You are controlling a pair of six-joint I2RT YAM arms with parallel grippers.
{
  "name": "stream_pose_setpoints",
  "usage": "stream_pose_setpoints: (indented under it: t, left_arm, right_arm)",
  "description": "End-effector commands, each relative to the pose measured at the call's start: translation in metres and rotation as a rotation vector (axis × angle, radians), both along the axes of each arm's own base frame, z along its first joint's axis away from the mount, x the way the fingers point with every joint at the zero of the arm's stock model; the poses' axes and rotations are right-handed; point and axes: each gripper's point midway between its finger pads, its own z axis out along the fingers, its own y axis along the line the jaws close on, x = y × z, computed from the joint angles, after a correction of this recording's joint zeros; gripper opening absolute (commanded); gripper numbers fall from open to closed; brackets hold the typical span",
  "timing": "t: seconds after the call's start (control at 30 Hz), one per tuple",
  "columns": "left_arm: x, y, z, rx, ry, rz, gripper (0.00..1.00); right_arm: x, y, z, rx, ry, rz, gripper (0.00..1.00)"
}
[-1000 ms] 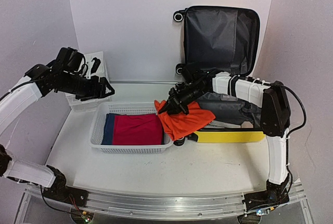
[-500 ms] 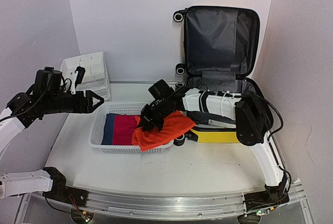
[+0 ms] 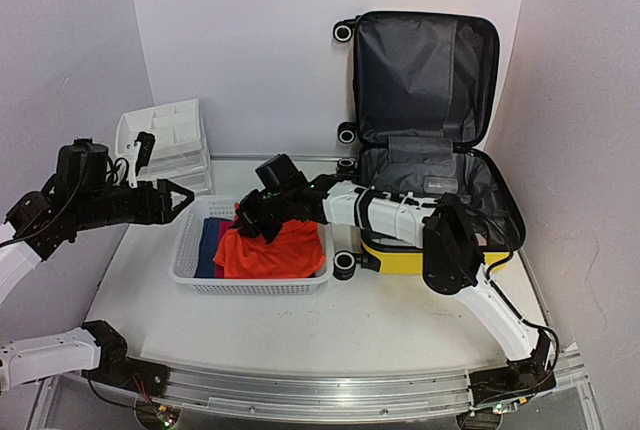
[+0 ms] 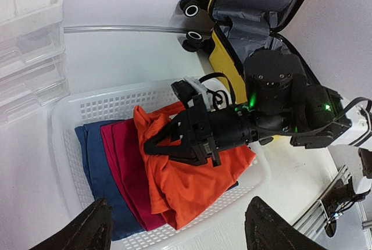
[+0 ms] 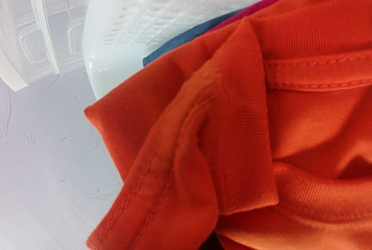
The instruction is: Open, take out, and arrange the luggage
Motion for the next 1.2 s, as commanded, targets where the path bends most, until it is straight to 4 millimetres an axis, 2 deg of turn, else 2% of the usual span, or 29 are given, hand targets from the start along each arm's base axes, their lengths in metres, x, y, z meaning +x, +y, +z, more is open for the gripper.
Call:
stream_pose_setpoints:
  t: [0.0, 0.2, 0.47, 0.53, 0.63, 0.67, 0.87, 0.9, 1.03, 1.1, 1.17]
  left_arm:
    - [0.003, 0.003, 0.016, -0.014, -0.071, 0.014, 0.79]
    - [0.000, 0.004, 0.016, -0.015, -0.071, 0.012, 0.79]
    - [0.003, 0.002, 0.010, -0.012, -0.044, 0.014, 0.79]
    - [0.003, 0.001, 0.006, -0.012, -0.033, 0.013, 0.79]
    - [0.002, 0.003, 0.004, -0.013, -0.030, 0.019, 0.79]
    - [0.001, 0.004, 0.001, -0.012, -0.027, 0.025, 0.80]
    - [-0.001, 0.002, -0.014, -0.018, 0.021, 0.024, 0.80]
    - [-0.001, 0.001, -0.017, -0.020, 0.033, 0.021, 0.80]
    - [0.006, -0.012, -0.031, -0.015, 0.103, -0.014, 0.80]
    - [0.009, -0.023, -0.038, -0.018, 0.146, -0.055, 0.79]
    - [0.013, -0.034, -0.046, -0.022, 0.193, -0.093, 0.74]
  right_arm:
    - [0.005, 0.031, 0.039, 0.121, -0.100, -0.065, 0.00]
    - [0.009, 0.040, 0.022, 0.116, -0.103, -0.083, 0.00]
    - [0.020, 0.052, 0.033, 0.169, -0.245, -0.100, 0.02]
    - [0.021, 0.055, 0.035, 0.169, -0.284, -0.069, 0.28]
    - [0.008, 0.056, 0.044, 0.152, -0.347, 0.054, 0.60]
    - [0.002, 0.055, 0.048, 0.138, -0.375, 0.100, 0.68]
    - [-0.020, 0.022, 0.091, 0.032, -0.615, 0.313, 0.95]
    - [-0.021, 0.015, 0.099, 0.020, -0.636, 0.349, 0.97]
    - [-0.026, -0.018, 0.111, -0.053, -0.682, 0.445, 0.98]
    - [-0.030, -0.038, 0.106, -0.121, -0.701, 0.494, 0.98]
    - [-0.038, -0.056, 0.099, -0.173, -0.687, 0.543, 0.91]
